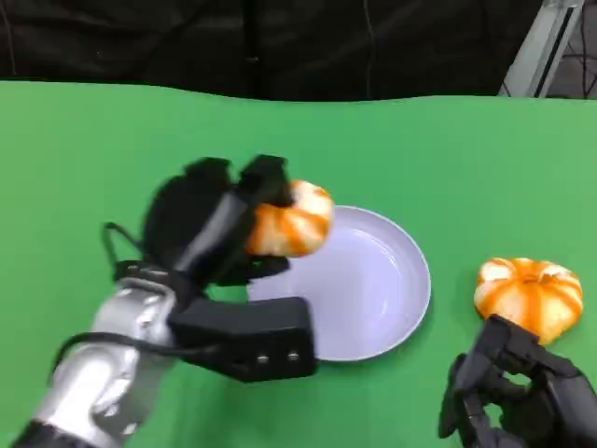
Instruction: Grasp the bread from the table and place it into the plate.
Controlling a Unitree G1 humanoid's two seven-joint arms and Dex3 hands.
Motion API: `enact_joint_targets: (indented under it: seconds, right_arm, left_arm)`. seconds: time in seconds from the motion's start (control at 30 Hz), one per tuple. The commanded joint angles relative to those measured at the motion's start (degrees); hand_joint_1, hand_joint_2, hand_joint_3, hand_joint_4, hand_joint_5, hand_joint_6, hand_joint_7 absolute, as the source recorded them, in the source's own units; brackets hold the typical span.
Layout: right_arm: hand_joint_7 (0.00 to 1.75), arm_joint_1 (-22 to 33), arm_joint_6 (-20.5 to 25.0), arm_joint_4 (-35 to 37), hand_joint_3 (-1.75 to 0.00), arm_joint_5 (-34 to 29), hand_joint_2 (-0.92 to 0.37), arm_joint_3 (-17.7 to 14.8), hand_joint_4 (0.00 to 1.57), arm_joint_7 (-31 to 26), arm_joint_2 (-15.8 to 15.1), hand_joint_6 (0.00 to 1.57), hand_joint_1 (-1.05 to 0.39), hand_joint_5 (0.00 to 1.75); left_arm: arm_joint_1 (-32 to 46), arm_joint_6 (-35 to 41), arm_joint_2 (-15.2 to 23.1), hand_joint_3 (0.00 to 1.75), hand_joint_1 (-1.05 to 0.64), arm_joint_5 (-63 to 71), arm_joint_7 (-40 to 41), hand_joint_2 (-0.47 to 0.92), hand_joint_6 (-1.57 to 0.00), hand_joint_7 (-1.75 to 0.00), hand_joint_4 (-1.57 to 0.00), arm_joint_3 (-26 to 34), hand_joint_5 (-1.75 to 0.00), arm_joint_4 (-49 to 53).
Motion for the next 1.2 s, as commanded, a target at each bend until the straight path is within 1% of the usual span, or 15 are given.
enact_joint_targets:
  seconds: [0.03, 0.2, 0.33, 0.37, 0.43, 0.5, 0.8, 0.93, 0.97, 1.0, 1.03, 1.07, 1.1, 1.13, 1.2]
  right_arm:
    - [1.68, 0.5, 0.07, -0.64, -1.22, 0.69, -0.57, -0.29, 0.83, -0.15, -0.34, 0.68, -0.14, 1.75]
    - [1.68, 0.86, 0.79, -1.32, -1.21, 0.57, -0.57, 0.2, 0.83, -0.53, -0.04, 0.68, -0.14, 1.75]
    - [1.69, 1.0, 1.09, -1.66, -1.22, 0.48, -0.57, 0.5, 0.83, -0.83, 0.05, 0.68, -0.13, 1.75]
    - [1.69, 1.18, 1.27, -1.88, -1.22, 0.22, -0.57, 0.61, 0.83, -1.11, 0.1, 0.68, -0.13, 1.75]
    - [1.69, 1.33, 1.29, -2.03, -1.22, -0.08, -0.57, 0.81, 0.83, -1.4, 0.19, 0.68, -0.13, 1.75]
    - [1.69, 1.4, 1.47, -2.21, -1.22, 0.01, -0.57, 0.95, 0.83, -1.47, 0.12, 0.68, -0.12, 1.75]
    - [1.69, 1.53, 1.84, -2.6, -1.23, 0.18, -0.57, 1.19, 0.83, -1.66, 0.0, 0.68, -0.12, 1.75]
    - [1.69, 1.57, 1.95, -2.74, -1.23, 0.28, -0.57, 1.25, 0.83, -1.69, 0.03, 0.68, -0.12, 1.75]
    - [1.69, 1.44, 1.81, -2.52, -1.22, 0.33, -0.57, 1.2, 0.83, -1.63, 0.06, 0.68, -0.12, 1.75]
    - [1.69, 1.34, 1.58, -2.3, -1.22, 0.24, -0.57, 1.16, 0.83, -1.66, 0.1, 0.68, -0.13, 1.75]
    - [1.68, 1.28, 1.42, -2.14, -1.22, 0.17, -0.57, 1.12, 0.83, -1.68, 0.12, 0.68, -0.13, 1.75]
    - [1.68, 1.27, 1.4, -2.1, -1.22, 0.25, -0.57, 1.06, 0.83, -1.62, 0.08, 0.68, -0.13, 1.75]
    - [1.68, 1.33, 1.48, -2.16, -1.22, 0.27, -0.57, 1.03, 0.83, -1.61, 0.03, 0.68, -0.13, 1.75]
    - [1.68, 1.38, 1.55, -2.23, -1.22, 0.3, -0.57, 1.01, 0.83, -1.58, -0.01, 0.68, -0.13, 1.75]
    - [1.68, 1.43, 1.62, -2.28, -1.22, 0.31, -0.57, 0.99, 0.82, -1.57, -0.04, 0.68, -0.13, 1.75]
  left_arm:
    - [-2.12, 0.53, -0.09, 0.27, -0.12, 0.11, -0.29, 0.87, -0.53, -1.75, -0.69, -0.32, -1.75, 1.37]
    - [-6.18, -0.31, -2.85, 0.27, -0.1, -0.39, 1.22, 0.87, -0.52, -1.75, -0.7, -1.66, -1.75, 7.28]
    - [-7.46, -0.59, -3.62, 0.23, -0.06, -0.28, 2.62, 0.84, -0.5, -1.75, -0.7, -2.2, -1.75, 10.06]
    - [-7.76, -1.09, -4.54, 0.23, -0.06, -0.96, 2.52, 0.84, -0.5, -1.75, -0.7, -2.59, -1.75, 12.06]
    - [-8.35, -2.16, -6.13, 0.23, -0.03, -2.14, 2.34, 0.86, -0.56, -1.75, -0.73, -3.43, -1.75, 15.86]
    - [-8.83, -2.8, -6.99, 0.22, -0.03, -2.36, 2.73, 0.85, -0.56, -1.75, -0.74, -4.09, -1.75, 18.18]
    - [-9.39, -3.81, -7.65, 0.18, -0.05, -2.78, 3.58, 0.85, -0.55, -1.75, -0.75, -4.55, -1.75, 20.41]
    - [-9.34, -4.12, -8.08, 0.17, -0.05, -3.19, 3.66, 0.89, -0.54, -1.75, -0.72, -4.88, -1.75, 21.18]
    - [-9.11, -3.54, -7.02, 0.2, -0.14, -4.07, -1.39, 0.9, -0.49, -1.57, -0.62, -5.3, -1.56, 20.8]
    - [-8.96, -2.99, -5.85, 0.26, -0.34, -4.44, -5.99, 0.91, -0.51, -0.95, -0.53, -5.97, -0.96, 20.27]
    - [-8.82, -2.56, -5.03, 0.34, -0.52, -4.64, -9.35, 0.92, -0.53, -0.42, -0.44, -6.39, -0.44, 19.76]
    - [-8.67, -2.3, -4.51, 0.37, -0.6, -4.87, -11.79, 0.92, -0.53, -0.23, -0.39, -6.65, -0.25, 19.54]
    - [-8.52, -2.36, -4.3, 0.4, -0.67, -5.0, -12.65, 0.92, -0.51, -0.12, -0.33, -6.72, -0.13, 19.53]
    - [-8.39, -2.38, -4.2, 0.43, -0.73, -5.17, -13.22, 0.92, -0.49, -0.05, -0.28, -6.71, -0.06, 19.47]
    - [-8.26, -2.34, -4.08, 0.45, -0.76, -5.34, -13.79, 0.92, -0.48, -0.02, -0.25, -6.7, -0.02, 19.28]
